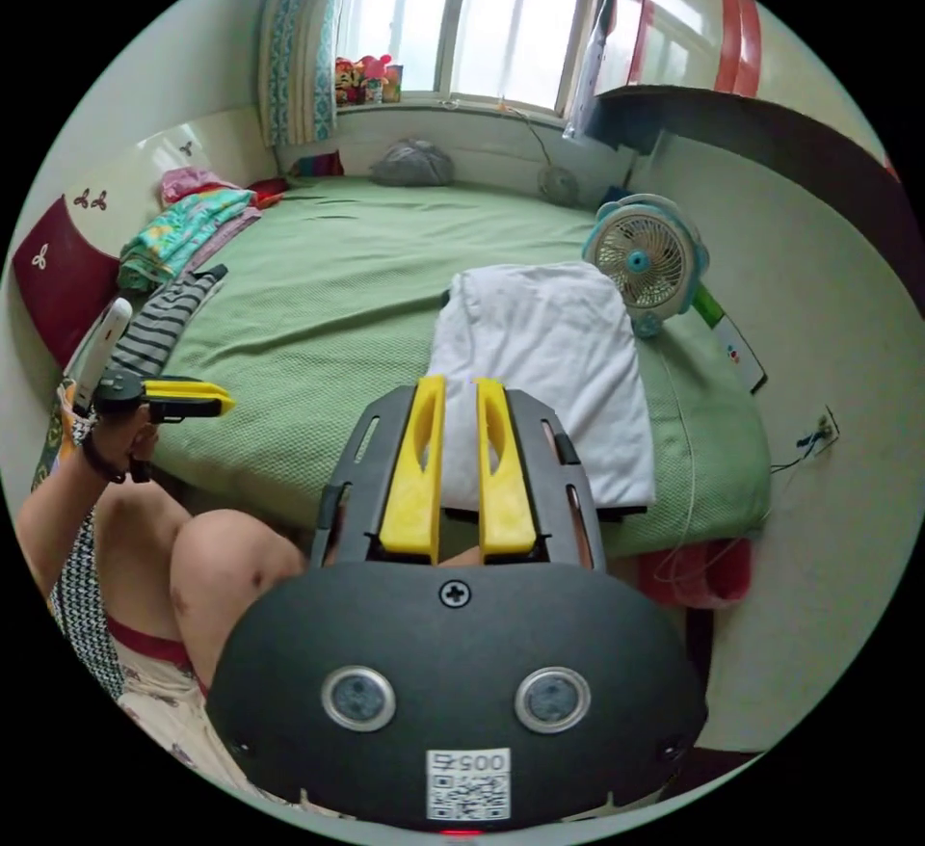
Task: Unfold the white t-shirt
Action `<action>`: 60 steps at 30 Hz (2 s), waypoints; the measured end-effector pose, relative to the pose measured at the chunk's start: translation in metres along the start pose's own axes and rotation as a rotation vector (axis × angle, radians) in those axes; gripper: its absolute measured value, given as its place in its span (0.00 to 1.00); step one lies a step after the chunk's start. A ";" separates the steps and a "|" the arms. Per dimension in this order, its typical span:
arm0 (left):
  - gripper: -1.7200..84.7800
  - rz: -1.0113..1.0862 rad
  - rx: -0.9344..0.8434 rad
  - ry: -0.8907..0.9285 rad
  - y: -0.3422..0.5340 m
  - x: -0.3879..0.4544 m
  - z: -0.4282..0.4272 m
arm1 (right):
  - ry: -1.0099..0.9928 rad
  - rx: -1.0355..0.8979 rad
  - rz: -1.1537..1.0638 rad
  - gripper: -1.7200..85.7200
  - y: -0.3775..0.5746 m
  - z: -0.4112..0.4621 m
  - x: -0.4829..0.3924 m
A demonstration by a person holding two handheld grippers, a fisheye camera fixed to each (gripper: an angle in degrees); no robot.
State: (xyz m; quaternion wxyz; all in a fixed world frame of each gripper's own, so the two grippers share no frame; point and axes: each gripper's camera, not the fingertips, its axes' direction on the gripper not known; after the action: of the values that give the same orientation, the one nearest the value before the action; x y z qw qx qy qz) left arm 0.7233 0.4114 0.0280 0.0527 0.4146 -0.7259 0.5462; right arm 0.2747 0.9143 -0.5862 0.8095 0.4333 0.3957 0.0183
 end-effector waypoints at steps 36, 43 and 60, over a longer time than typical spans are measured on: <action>0.09 0.120 0.046 -0.019 -0.034 0.095 0.118 | 0.059 -0.201 0.080 0.09 -0.084 0.021 0.058; 0.09 0.142 0.057 -0.052 -0.036 0.103 0.128 | 0.089 -0.222 0.039 0.12 -0.099 0.031 0.045; 0.09 0.117 0.070 0.004 -0.044 0.096 0.138 | 0.193 -0.263 0.003 0.09 -0.119 0.058 0.045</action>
State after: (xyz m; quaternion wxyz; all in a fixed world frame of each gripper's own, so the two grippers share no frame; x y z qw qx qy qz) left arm 0.7420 0.2408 0.0565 0.0073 0.3720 -0.7292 0.5743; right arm 0.3061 0.8174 -0.6811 0.8175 0.3202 0.4653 0.1127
